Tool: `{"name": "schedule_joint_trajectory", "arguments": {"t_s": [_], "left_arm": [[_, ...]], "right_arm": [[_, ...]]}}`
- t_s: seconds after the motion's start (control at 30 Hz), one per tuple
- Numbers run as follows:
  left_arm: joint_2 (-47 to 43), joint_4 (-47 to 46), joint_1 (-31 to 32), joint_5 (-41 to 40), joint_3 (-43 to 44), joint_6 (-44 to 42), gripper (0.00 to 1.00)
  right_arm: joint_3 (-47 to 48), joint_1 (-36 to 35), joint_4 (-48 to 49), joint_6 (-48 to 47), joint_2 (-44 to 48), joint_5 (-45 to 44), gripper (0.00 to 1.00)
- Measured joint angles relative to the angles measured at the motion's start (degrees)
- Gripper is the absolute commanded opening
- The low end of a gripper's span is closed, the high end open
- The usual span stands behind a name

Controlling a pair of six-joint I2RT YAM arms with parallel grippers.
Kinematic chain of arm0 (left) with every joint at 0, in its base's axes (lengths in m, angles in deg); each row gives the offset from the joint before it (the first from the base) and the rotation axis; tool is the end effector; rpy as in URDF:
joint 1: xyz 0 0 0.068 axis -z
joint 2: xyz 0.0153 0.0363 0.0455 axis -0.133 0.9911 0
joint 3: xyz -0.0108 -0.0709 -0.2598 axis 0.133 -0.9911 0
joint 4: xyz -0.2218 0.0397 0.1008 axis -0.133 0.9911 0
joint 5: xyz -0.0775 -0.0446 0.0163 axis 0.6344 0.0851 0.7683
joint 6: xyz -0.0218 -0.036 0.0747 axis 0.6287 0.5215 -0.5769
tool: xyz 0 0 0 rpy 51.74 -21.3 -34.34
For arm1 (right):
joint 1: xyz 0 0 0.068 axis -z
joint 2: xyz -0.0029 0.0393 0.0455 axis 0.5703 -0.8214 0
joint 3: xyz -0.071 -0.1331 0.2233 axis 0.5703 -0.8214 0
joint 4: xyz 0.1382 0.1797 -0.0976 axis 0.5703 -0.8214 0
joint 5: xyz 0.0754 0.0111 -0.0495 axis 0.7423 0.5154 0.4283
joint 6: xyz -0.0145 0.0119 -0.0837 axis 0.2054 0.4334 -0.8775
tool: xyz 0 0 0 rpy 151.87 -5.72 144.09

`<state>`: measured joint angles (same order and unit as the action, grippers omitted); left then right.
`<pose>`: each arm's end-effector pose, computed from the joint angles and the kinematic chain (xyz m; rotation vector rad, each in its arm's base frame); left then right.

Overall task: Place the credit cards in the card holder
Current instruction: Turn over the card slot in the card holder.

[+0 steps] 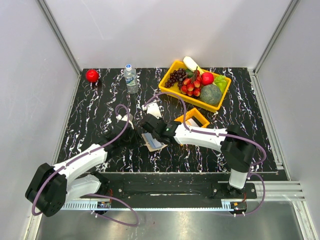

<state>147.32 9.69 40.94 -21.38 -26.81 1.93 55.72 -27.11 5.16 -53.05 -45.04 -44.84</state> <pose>0.1879 -0.1301 0.1616 -0.2261 2.4506 -0.7415 0.2252 0.3388 0.2060 -0.5458 2.2072 0.1030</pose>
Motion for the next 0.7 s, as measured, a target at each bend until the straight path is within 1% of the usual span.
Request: {"name": "schedule_joint_trajectory", "arguments": {"t_s": [0.23, 0.43, 0.7], "left_arm": [[0.0, 0.9, 0.0, -0.2, 0.0, -0.5, 0.00], [0.0, 1.0, 0.0, -0.3, 0.0, -0.6, 0.00], [-0.1, 1.0, 0.0, -0.3, 0.0, -0.7, 0.00]], "right_arm": [[0.0, 0.1, -0.8, -1.0, 0.0, -0.4, 0.00], [0.0, 0.0, 0.1, -0.3, 0.0, 5.6, 0.00], [0.8, -0.6, 1.0, 1.6, 0.0, 8.4, 0.00]]}}
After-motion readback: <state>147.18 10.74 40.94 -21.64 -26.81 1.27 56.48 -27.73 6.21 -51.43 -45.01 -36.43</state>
